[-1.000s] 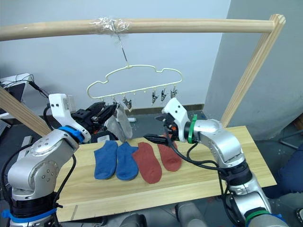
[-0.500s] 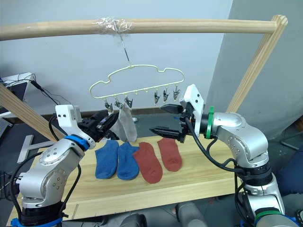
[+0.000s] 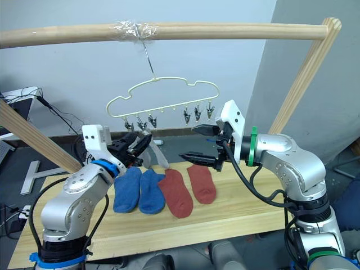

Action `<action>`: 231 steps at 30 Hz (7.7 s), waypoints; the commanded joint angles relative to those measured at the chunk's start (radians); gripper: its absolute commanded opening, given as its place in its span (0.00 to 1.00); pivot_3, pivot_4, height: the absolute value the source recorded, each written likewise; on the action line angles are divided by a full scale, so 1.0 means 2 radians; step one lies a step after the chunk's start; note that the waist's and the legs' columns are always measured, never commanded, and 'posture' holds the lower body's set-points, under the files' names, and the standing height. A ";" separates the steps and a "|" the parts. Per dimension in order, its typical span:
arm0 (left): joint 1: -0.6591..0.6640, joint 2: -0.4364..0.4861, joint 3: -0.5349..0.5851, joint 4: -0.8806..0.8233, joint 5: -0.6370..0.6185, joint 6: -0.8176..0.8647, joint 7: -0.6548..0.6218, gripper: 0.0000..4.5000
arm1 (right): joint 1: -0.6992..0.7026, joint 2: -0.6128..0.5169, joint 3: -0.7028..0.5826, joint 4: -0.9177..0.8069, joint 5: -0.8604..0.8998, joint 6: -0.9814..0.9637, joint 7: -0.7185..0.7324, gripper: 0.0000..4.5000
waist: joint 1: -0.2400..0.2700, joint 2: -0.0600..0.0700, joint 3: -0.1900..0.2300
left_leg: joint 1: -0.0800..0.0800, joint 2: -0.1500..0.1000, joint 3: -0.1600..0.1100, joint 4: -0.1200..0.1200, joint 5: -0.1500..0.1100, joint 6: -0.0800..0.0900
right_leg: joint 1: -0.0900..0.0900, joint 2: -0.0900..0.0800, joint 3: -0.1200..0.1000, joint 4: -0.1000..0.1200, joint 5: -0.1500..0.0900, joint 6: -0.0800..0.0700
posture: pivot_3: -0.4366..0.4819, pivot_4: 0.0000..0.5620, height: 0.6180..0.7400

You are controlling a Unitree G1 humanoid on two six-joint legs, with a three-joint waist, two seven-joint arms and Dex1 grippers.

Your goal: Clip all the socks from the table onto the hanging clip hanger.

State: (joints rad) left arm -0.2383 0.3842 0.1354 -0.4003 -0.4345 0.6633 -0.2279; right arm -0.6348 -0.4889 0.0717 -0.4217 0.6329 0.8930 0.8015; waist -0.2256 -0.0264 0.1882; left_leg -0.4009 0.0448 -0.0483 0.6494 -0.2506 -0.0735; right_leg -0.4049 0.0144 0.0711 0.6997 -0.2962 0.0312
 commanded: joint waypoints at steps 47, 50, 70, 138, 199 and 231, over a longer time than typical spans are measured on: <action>-0.021 -0.081 -0.026 0.124 0.139 -0.197 0.040 0.35 | 0.002 -0.017 -0.012 -0.040 0.047 0.015 -0.059 1.00 | -0.025 0.000 0.000 | 0.000 0.000 0.000 0.000 0.000 0.000 | 0.000 0.000 0.000 0.000 0.000 0.000 | 0.10 0.28 1.00; -0.011 -0.087 -0.030 0.130 0.145 -0.210 0.041 0.35 | 0.000 -0.018 -0.013 -0.038 0.048 0.014 -0.058 1.00 | -0.025 0.000 0.000 | 0.000 0.000 0.000 0.000 0.000 0.000 | 0.000 0.000 0.000 0.000 0.000 0.000 | 0.10 0.28 1.00; -0.077 -0.100 -0.014 0.195 0.157 -0.210 0.082 0.35 | 0.005 -0.026 -0.016 -0.048 0.057 0.022 -0.072 1.00 | -0.027 0.000 0.000 | 0.000 0.000 0.000 0.000 0.000 0.000 | 0.000 0.000 0.000 0.000 0.000 0.000 | 0.08 0.28 1.00; -0.152 -0.056 0.079 0.104 -0.059 0.044 0.012 0.03 | -0.044 0.092 0.143 0.200 -0.168 0.027 -0.213 1.00 | -0.041 0.000 0.000 | 0.000 0.000 0.000 0.000 0.000 0.000 | 0.000 0.000 0.000 0.000 0.000 0.000 | 0.11 0.26 1.00; -0.197 -0.045 0.161 0.094 -0.242 0.166 0.111 0.03 | -0.182 0.329 0.094 0.827 -0.389 -0.303 -0.275 0.80 | -0.037 0.000 0.000 | 0.000 0.000 -0.001 0.001 0.001 0.000 | 0.000 -0.001 -0.001 0.002 0.000 0.000 | 0.20 0.24 1.00; -0.228 -0.042 0.215 0.155 -0.348 0.186 0.159 0.03 | -0.080 0.306 0.115 0.391 -0.391 -0.112 -0.201 0.01 | -0.035 0.000 0.000 | -0.002 0.000 -0.002 0.007 0.000 0.000 | -0.001 -0.001 -0.001 0.006 0.000 0.000 | 0.14 0.26 1.00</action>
State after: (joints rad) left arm -0.6337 0.2867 0.5428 -0.0452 -1.0639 1.0455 0.0970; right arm -0.7930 0.1202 0.2912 0.4597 -0.1559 0.6326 0.3930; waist -0.2959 -0.0263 0.1882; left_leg -0.4040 0.0439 -0.0532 0.6625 -0.2497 -0.0737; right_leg -0.4061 0.0123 0.0690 0.7127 -0.2957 0.0319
